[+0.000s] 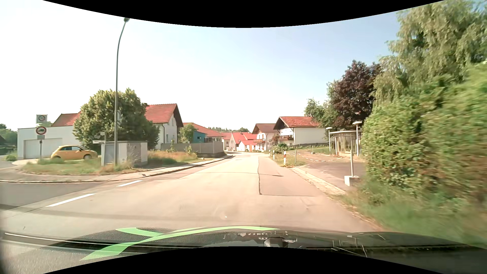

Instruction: Follow the waypoints while adhering to traffic rules and regulations

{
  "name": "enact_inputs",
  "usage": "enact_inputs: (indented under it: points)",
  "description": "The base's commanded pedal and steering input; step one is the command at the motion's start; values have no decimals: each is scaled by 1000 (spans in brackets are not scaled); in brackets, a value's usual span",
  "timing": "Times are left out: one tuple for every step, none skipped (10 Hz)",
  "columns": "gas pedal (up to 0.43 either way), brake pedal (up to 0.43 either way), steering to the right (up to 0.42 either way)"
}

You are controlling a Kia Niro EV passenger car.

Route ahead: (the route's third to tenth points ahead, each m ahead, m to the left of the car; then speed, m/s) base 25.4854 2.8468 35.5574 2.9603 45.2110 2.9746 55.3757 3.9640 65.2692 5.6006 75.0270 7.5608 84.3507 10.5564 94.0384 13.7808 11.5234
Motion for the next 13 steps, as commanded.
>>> enact_inputs:
  points:
    - [98, 0, -1]
    - [110, 0, -3]
    - [118, 0, -2]
    - [118, 0, -2]
    - [118, 0, -2]
    - [118, 0, -2]
    - [118, 0, -2]
    - [118, 0, -2]
    - [118, 0, -2]
    - [118, 0, -2]
    - [118, 0, -2]
    - [118, 0, -2]
    - [98, 0, -2]
